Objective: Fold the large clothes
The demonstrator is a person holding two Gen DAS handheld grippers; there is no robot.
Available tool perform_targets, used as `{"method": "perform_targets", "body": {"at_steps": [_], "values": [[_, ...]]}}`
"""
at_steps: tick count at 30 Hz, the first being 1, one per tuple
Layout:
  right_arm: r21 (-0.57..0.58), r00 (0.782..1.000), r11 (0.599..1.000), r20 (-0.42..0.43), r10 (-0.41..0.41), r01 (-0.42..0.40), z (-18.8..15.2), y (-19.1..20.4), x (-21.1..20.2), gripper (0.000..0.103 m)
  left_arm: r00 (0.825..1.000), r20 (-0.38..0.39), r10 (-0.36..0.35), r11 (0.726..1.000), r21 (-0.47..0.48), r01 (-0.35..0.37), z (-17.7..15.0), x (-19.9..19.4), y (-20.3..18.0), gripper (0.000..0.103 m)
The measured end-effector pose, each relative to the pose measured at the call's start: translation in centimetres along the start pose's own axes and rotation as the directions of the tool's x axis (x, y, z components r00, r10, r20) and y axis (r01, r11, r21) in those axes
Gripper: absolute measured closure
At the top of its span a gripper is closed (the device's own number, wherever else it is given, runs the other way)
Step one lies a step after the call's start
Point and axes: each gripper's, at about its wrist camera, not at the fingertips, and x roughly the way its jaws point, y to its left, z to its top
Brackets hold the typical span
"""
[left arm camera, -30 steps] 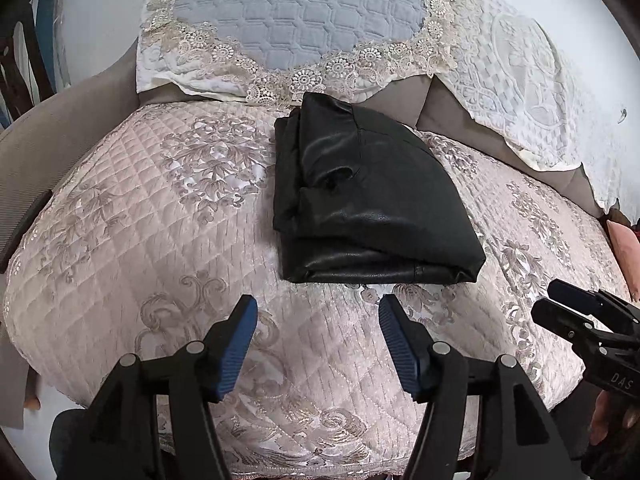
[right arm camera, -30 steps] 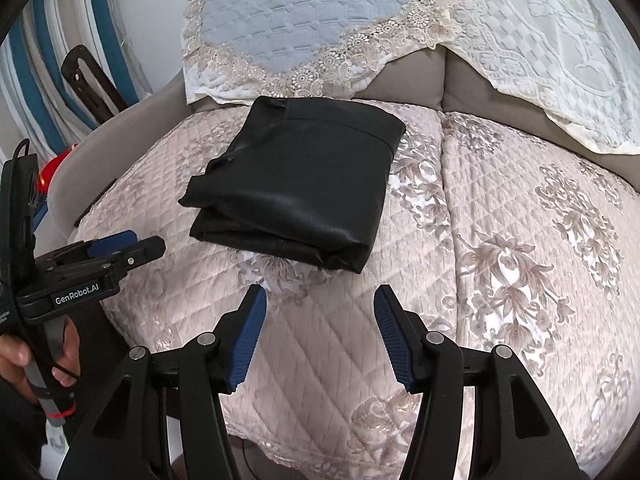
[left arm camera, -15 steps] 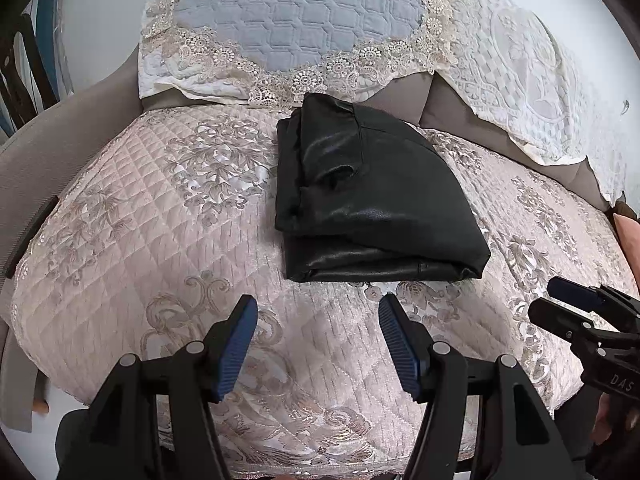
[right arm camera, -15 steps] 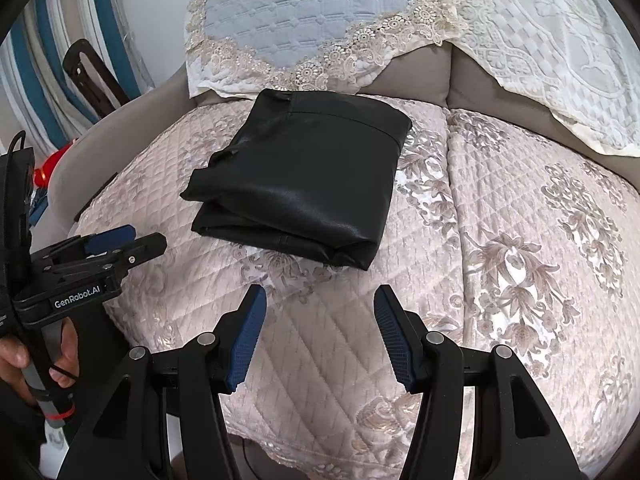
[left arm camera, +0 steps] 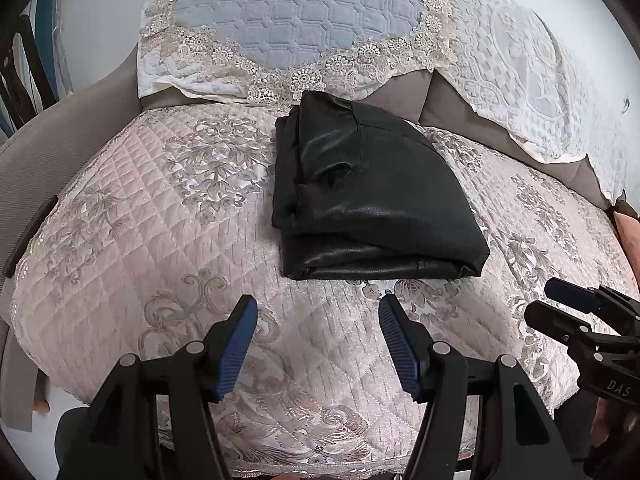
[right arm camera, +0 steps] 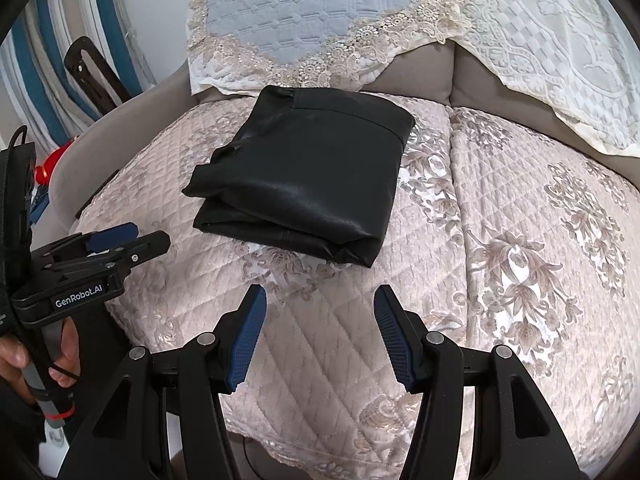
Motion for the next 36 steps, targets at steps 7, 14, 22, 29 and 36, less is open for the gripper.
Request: {"method": "perform_targets", "body": {"at_steps": [7,14,22,29,36], "values": [[-0.002,1.0,1.0,0.002,0.003,-0.003,0.0,0.15,-0.05,0.046,1.0,0.0,0.003,1.0,0.009,-0.003,-0.08,-0.15,-0.18,0.038],[-0.002,1.0,1.0,0.002,0.003,-0.003,-0.02,0.14,-0.05,0.046,1.0,0.001,0.003,1.0,0.01,-0.003,-0.1,-0.22,-0.19,0.038],[-0.004,1.0,1.0,0.0,0.004,-0.004,0.03,0.44,-0.18,0.046,1.0,-0.002,0.001,1.0,0.008,-0.001,-0.17,-0.35,-0.34,0.038],[-0.005,1.0,1.0,0.002,0.005,-0.005,0.04,0.45,-0.17,0.046,1.0,0.002,0.02,1.0,0.015,-0.02,-0.17,-0.36,-0.43,0.038],[-0.004,1.0,1.0,0.0,0.005,-0.005,0.07,0.5,-0.18,0.046,1.0,-0.001,0.014,1.0,0.009,-0.014,-0.15,-0.18,-0.35,0.038]]}}
